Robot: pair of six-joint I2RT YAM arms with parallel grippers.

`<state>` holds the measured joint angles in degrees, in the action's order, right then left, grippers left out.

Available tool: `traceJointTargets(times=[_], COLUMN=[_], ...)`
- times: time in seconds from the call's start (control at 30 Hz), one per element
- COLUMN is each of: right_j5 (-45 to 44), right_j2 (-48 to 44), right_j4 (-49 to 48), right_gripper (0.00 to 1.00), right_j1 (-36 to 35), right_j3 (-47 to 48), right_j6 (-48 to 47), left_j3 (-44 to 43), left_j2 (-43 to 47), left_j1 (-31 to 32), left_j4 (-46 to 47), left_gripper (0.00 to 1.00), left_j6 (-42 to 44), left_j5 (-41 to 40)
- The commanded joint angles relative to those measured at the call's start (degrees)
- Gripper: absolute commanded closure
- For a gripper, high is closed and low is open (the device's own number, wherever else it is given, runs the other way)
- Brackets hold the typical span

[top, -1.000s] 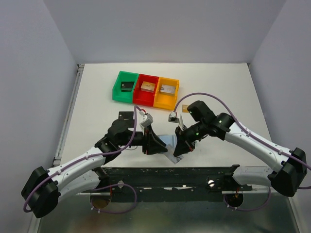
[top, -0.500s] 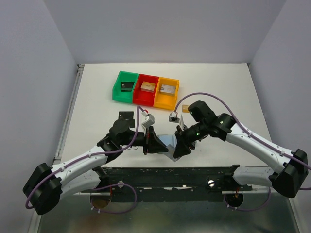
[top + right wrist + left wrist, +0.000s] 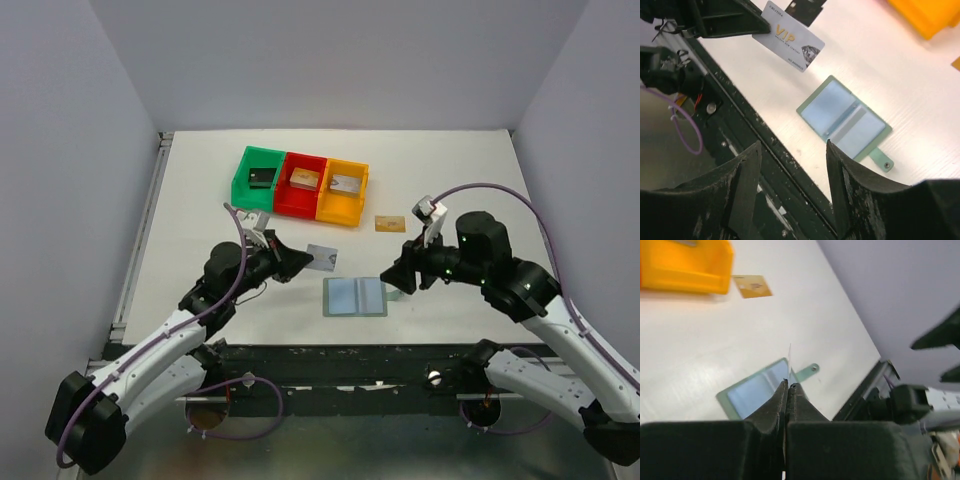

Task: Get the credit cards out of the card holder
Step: Place the credit card at the center of the board.

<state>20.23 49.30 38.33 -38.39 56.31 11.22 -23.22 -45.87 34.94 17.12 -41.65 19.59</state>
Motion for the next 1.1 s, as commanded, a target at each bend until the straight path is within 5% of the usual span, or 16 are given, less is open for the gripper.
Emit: traceJointTargets(times=[0.0,0.6,1.07], right_j5=[-9.5,-6.96,-6.43], right_j2=[-3.24,-3.69,0.97], right_j4=[-4.92,-12.92,-13.45], right_gripper=[0.38,0.4,0.4], right_j1=[-0.02,-0.02,-0.02], right_j3=[-5.59,-16.06,-15.89], right_j6=[4.85,13.21,12.16], left_j3=[0.46,-7.62,-11.4], left_j2=[-6.23,-44.56,-56.44], left_j1=[-3.38,-7.69,-10.24], left_j4=[-4.92,21.36,31.74], left_gripper=[1.0,1.0,0.96], left_j6=[-8.61,-17.06,-21.46], left_j5=[-13.0,-7.29,-0.44])
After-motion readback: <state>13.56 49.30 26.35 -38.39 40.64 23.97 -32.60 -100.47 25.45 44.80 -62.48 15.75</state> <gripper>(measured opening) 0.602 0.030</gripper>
